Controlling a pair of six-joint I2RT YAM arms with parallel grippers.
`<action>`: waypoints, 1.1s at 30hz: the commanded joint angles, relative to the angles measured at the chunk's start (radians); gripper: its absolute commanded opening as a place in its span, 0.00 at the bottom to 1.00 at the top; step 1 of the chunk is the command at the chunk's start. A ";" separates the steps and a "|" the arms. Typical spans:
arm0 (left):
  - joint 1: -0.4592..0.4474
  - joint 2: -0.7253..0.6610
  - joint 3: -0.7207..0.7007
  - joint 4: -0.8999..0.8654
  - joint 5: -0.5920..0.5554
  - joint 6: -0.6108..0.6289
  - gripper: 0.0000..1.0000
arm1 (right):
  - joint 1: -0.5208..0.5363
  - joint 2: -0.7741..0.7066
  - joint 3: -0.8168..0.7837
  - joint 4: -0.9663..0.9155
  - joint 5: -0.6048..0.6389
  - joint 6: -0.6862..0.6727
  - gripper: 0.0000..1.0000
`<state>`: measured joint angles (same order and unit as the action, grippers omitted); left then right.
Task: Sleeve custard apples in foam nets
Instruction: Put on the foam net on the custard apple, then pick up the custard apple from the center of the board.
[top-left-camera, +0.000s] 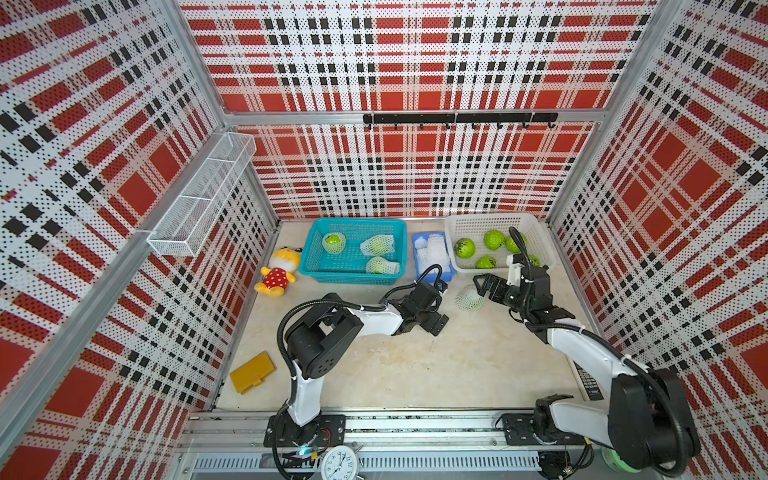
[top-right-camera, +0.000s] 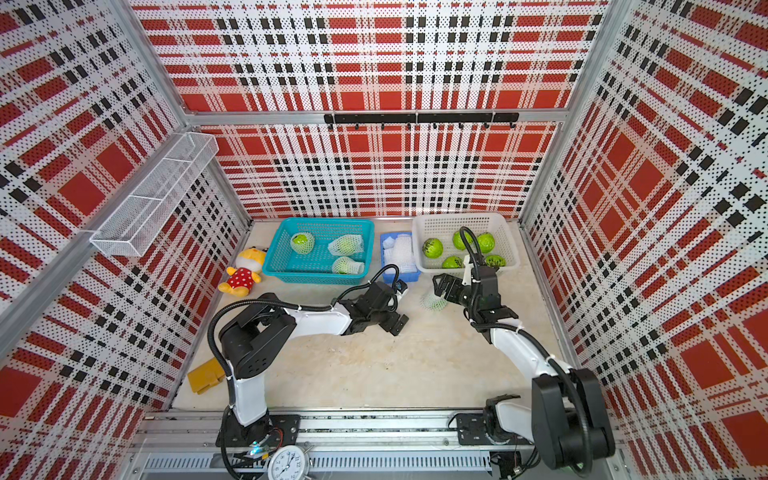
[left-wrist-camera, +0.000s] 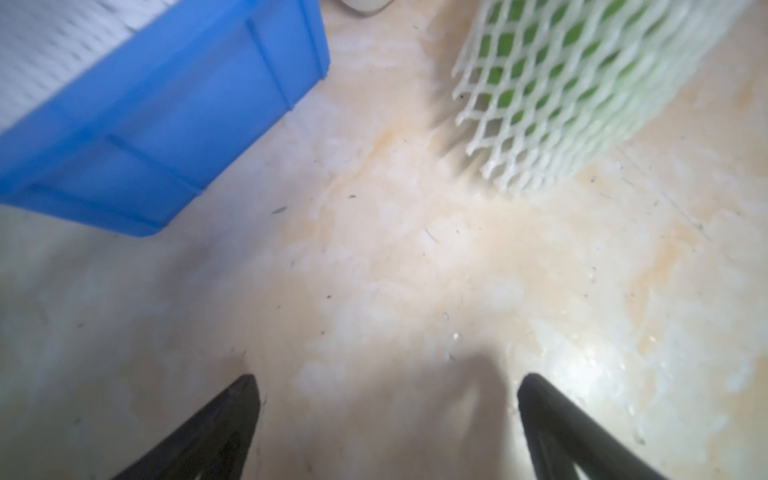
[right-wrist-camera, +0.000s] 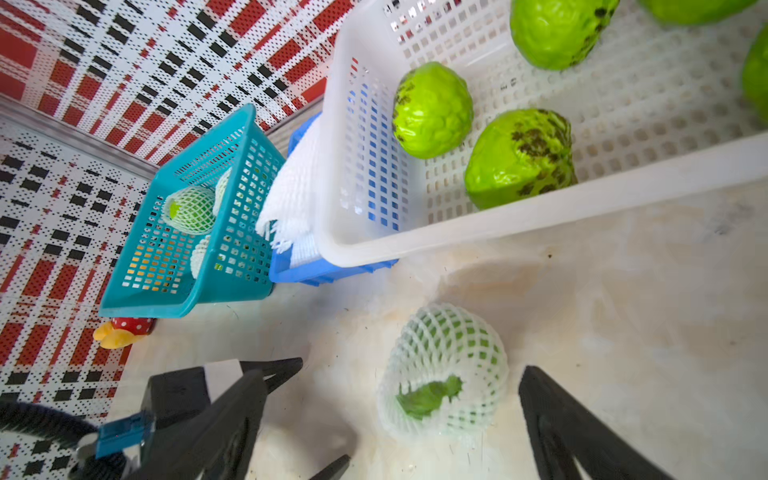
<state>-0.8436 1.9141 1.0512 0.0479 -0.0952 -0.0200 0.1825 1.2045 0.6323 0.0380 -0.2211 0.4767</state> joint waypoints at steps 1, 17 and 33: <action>-0.009 -0.084 -0.028 0.058 -0.086 -0.025 1.00 | 0.027 -0.037 0.001 -0.037 0.069 -0.177 0.98; -0.029 -0.228 -0.169 0.145 -0.158 -0.043 0.99 | 0.146 0.232 0.019 0.129 0.274 -0.239 1.00; -0.009 -0.223 -0.179 0.160 -0.135 -0.040 0.99 | 0.150 0.433 0.054 0.189 0.253 -0.146 0.84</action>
<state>-0.8585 1.7153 0.8795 0.1799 -0.2359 -0.0406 0.3279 1.6230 0.6815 0.1650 0.0273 0.3080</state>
